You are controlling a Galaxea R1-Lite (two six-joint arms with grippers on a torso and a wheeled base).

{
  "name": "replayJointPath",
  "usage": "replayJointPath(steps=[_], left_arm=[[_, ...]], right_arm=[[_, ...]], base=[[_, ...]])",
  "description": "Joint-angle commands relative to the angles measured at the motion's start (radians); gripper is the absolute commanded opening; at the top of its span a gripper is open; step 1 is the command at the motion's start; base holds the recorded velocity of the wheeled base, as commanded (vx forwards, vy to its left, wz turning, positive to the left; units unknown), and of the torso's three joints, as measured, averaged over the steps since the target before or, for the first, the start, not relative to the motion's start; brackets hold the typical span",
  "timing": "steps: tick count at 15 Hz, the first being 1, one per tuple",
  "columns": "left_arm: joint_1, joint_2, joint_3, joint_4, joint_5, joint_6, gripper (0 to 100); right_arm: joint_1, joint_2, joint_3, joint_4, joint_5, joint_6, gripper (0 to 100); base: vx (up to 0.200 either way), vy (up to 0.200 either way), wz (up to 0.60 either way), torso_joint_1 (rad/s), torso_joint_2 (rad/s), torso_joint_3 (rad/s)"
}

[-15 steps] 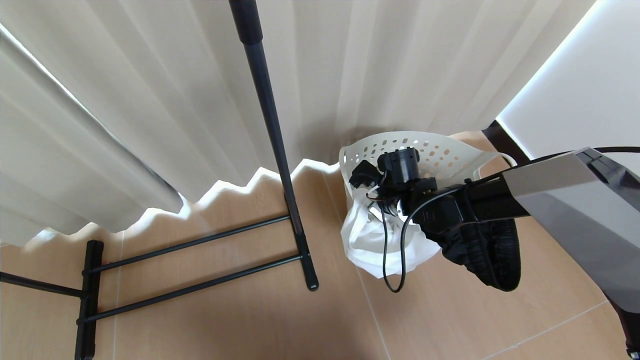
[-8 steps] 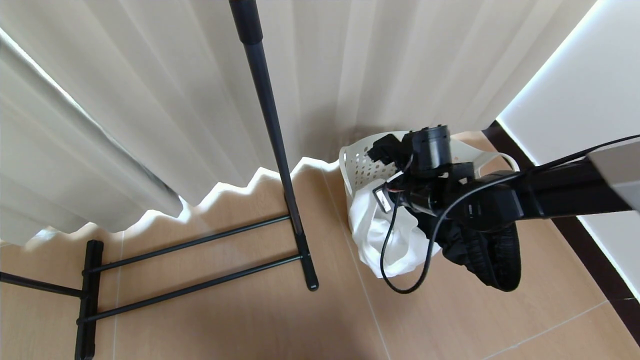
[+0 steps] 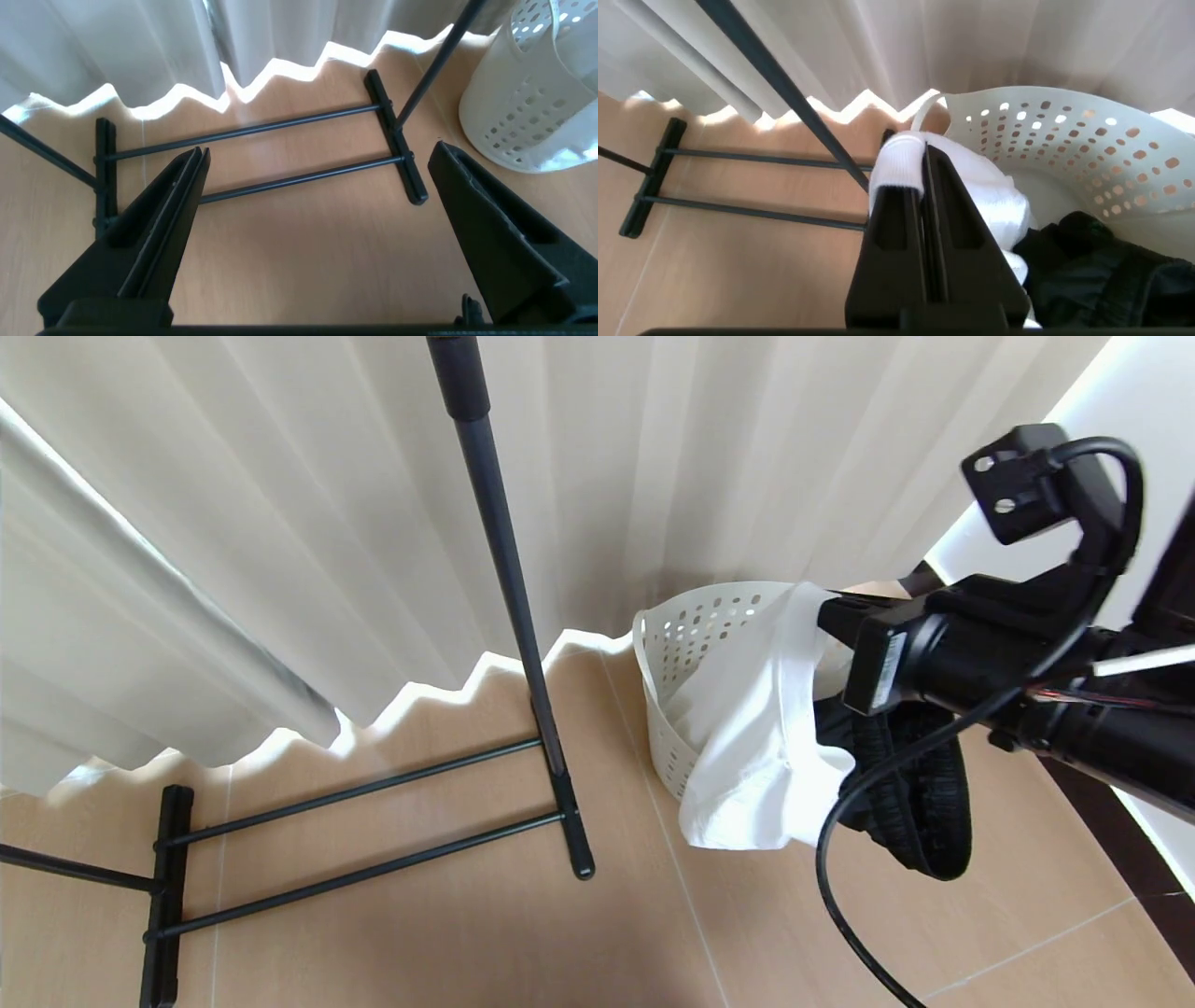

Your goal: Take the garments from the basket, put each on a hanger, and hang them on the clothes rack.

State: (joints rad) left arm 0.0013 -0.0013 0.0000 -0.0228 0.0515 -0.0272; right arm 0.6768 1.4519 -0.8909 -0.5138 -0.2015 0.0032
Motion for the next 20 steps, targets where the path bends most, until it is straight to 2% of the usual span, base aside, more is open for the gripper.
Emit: replayJointPath(steps=[1, 10, 14, 16, 20], left_arm=[[0.0, 0.001, 0.0, 0.0, 0.001, 0.0, 100], [-0.003, 0.001, 0.0, 0.001, -0.001, 0.0, 100], [-0.003, 0.001, 0.0, 0.0, -0.001, 0.0, 100], [-0.003, 0.001, 0.0, 0.0, -0.001, 0.0, 100], [-0.003, 0.001, 0.0, 0.0, -0.001, 0.0, 100]], right_arm=[[0.012, -0.094, 0.033, -0.005, 0.002, -0.003, 0], [0.012, -0.085, 0.033, -0.003, 0.004, -0.009, 0], [0.012, -0.082, 0.046, -0.003, 0.008, -0.028, 0], [0.009, -0.085, 0.058, -0.011, 0.016, -0.069, 0], [-0.006, -0.085, 0.064, -0.015, 0.022, -0.077, 0]], base=[[0.0, 0.0, 0.0, 0.0, 0.0, 0.0], [0.0, 0.0, 0.0, 0.0, 0.0, 0.009], [0.0, 0.0, 0.0, 0.002, 0.0, 0.173], [0.0, 0.0, 0.0, -0.002, 0.0, 0.19], [0.0, 0.0, 0.0, 0.005, 0.0, 0.203]])
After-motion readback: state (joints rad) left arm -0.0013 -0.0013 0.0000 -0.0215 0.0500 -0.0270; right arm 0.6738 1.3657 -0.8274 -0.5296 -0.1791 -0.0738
